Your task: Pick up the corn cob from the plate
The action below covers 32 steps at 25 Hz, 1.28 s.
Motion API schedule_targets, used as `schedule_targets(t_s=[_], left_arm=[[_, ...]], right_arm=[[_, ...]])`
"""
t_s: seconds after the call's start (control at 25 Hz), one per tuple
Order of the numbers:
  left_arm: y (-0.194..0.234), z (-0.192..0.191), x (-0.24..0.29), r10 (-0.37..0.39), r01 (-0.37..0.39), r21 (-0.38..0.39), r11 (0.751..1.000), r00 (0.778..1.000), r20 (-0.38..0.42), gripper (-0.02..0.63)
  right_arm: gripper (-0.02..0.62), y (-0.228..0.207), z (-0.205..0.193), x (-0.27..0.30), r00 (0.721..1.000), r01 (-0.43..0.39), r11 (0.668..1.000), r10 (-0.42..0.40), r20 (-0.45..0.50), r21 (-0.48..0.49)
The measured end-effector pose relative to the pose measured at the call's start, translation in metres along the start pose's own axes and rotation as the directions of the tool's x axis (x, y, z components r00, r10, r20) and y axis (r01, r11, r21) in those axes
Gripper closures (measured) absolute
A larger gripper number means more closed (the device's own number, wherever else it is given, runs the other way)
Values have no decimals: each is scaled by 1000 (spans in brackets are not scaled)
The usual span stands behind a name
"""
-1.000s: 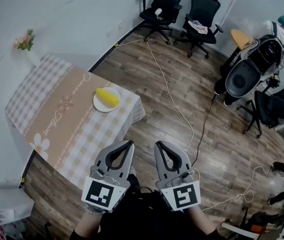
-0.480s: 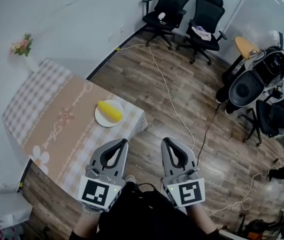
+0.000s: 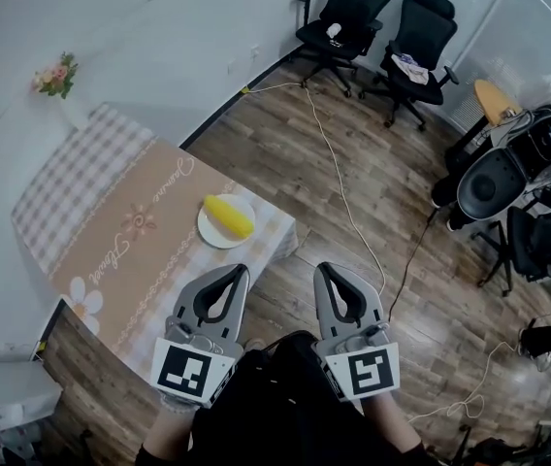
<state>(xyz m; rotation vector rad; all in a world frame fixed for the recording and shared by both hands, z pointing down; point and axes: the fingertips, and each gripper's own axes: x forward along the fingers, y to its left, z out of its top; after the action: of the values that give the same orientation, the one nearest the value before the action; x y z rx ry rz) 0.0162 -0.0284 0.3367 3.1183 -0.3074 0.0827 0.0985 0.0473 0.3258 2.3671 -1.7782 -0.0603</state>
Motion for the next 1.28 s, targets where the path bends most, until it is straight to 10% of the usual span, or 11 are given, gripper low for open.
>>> schedule_targets(t_s=[0.6,1.28], left_arm=[[31,-4,11,152,-152,-21,988,988,-26,592],[90,-32,76,387,-399,-42,916,907,-166,592]], right_arm=[[552,-1,-7,42,991,-136,991,136,0,10],[552,-35,-31,133,923,-374,928,373,-95,8]])
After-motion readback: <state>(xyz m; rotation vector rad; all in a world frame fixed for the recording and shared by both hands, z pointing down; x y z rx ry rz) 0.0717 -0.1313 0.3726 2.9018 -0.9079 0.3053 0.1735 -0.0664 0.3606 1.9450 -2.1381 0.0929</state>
